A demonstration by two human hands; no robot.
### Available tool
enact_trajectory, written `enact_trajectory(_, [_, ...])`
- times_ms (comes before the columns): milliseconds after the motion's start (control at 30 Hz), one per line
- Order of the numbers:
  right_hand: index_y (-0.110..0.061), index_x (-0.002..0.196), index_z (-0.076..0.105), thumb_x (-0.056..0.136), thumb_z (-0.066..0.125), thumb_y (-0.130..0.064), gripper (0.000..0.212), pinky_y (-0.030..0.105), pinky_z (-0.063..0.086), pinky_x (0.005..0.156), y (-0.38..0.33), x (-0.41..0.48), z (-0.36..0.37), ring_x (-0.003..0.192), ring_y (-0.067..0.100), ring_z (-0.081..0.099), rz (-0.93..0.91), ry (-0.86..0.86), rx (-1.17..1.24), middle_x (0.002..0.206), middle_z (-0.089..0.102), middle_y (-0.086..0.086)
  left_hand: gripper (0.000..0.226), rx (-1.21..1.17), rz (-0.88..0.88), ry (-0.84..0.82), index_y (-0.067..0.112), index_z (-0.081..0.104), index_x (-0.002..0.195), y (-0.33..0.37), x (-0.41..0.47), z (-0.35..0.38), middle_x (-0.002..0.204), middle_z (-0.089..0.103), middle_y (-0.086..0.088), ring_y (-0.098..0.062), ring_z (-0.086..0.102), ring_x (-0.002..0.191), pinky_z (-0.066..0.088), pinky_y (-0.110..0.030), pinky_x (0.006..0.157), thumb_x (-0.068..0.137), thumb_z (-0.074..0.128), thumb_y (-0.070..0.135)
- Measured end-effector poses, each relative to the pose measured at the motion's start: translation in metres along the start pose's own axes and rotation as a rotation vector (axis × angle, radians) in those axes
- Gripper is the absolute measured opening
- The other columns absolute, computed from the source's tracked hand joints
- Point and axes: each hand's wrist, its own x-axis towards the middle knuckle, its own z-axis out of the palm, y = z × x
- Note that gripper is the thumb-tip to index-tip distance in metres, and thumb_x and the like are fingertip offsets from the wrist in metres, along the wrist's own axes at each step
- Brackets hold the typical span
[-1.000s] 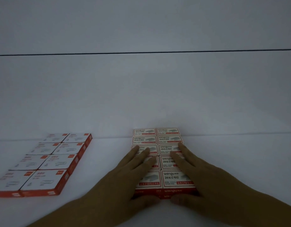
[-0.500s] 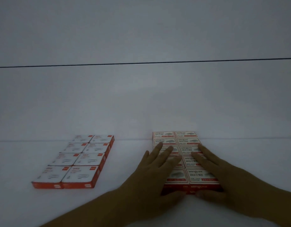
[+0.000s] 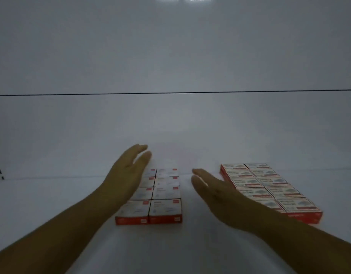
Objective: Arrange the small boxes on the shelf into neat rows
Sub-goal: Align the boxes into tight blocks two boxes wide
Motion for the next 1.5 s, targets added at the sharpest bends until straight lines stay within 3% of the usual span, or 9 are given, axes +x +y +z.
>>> enact_trajectory(133, [-0.014,0.141,0.031,0.094,0.026,-0.056,0.063,0.016,0.035,0.086,-0.048,0.039,0.043,0.119,0.016,0.045,0.084,0.072,0.255,0.145,0.039,0.006,0.045,-0.280,-0.292,0.065,0.027,0.037,0.137,-0.038,0.006,-0.027,0.151,0.027,-0.001,-0.022,0.027,0.136,0.022,-0.042,0.112,0.094,0.042,0.038])
enact_trajectory(267, [-0.012,0.140,0.033,0.095,0.031,-0.052,0.061,0.031,0.046,0.087,-0.051,0.066,0.065,0.117,0.023,0.048,0.220,0.156,0.371,0.139,0.044,0.008,0.051,-0.554,-0.501,-0.018,0.026,0.037,0.135,-0.051,0.007,-0.016,0.136,0.046,-0.012,-0.032,0.056,0.108,0.046,-0.050,0.093,0.089,0.050,0.042])
enact_trajectory(467, [-0.022,0.118,0.047,0.096,0.037,-0.045,0.033,0.023,0.043,0.063,-0.057,0.059,0.068,0.083,0.007,0.053,0.223,0.158,0.517,0.118,0.055,0.002,0.045,-0.415,-0.454,-0.110,0.022,0.046,0.131,-0.056,0.015,-0.011,0.129,0.054,-0.011,-0.032,0.059,0.107,0.048,-0.051,0.092,0.091,0.044,0.042])
enact_trajectory(633, [-0.018,0.136,0.040,0.096,0.037,-0.045,0.048,0.032,0.045,0.080,-0.056,0.060,0.070,0.102,0.017,0.055,0.214,0.187,0.533,0.122,0.055,0.000,0.043,-0.433,-0.463,-0.153,0.020,0.046,0.131,-0.056,0.016,-0.011,0.122,0.059,-0.011,-0.031,0.062,0.101,0.049,-0.051,0.090,0.092,0.043,0.039])
enact_trajectory(900, [-0.020,0.136,0.040,0.092,0.047,-0.045,0.050,0.023,0.044,0.059,-0.048,0.063,0.071,0.081,0.003,0.055,0.200,0.193,0.625,0.091,0.051,-0.016,0.044,-0.432,-0.408,-0.178,0.030,0.036,0.135,-0.055,0.015,-0.013,0.116,0.057,-0.004,-0.022,0.065,0.090,0.054,-0.031,0.059,0.092,0.045,0.028])
enact_trajectory(1067, [-0.020,0.139,0.035,0.088,0.054,-0.046,0.060,0.027,0.052,0.066,-0.046,0.062,0.067,0.086,0.010,0.060,0.221,0.119,0.664,0.105,0.056,-0.009,0.047,-0.404,-0.401,-0.254,0.028,0.035,0.136,-0.053,0.015,-0.016,0.115,0.056,-0.006,-0.023,0.065,0.091,0.055,-0.037,0.070,0.091,0.048,0.028])
enact_trajectory(1200, [-0.031,0.146,0.019,0.077,0.053,-0.066,0.084,0.022,0.047,0.072,-0.048,0.058,0.054,0.097,0.008,0.055,0.116,0.022,0.249,0.149,0.031,-0.001,0.059,-0.013,-0.232,-0.353,0.028,0.026,0.142,-0.044,0.017,-0.018,0.147,0.029,-0.005,-0.023,0.055,0.110,0.052,-0.030,0.076,0.090,0.052,0.033])
enact_trajectory(1333, [-0.050,0.141,-0.004,0.046,0.052,-0.089,0.117,0.036,0.013,0.114,-0.033,0.048,0.036,0.144,0.012,-0.002,-0.046,-0.299,-0.411,0.154,-0.018,-0.013,0.109,0.797,0.119,-0.739,0.029,0.000,0.145,-0.048,0.014,-0.030,0.146,-0.029,0.005,-0.019,-0.019,0.138,0.001,-0.048,0.115,0.062,0.046,0.082])
enact_trajectory(1500, [-0.036,0.146,-0.006,0.058,0.060,-0.078,0.117,0.034,0.002,0.116,-0.020,0.044,0.045,0.142,0.010,-0.015,-0.134,-0.270,-0.529,0.154,-0.022,-0.008,0.085,0.979,0.210,-0.822,0.019,-0.014,0.144,-0.056,-0.004,-0.031,0.152,-0.023,-0.003,-0.021,-0.024,0.138,-0.007,-0.036,0.113,0.088,0.040,0.054])
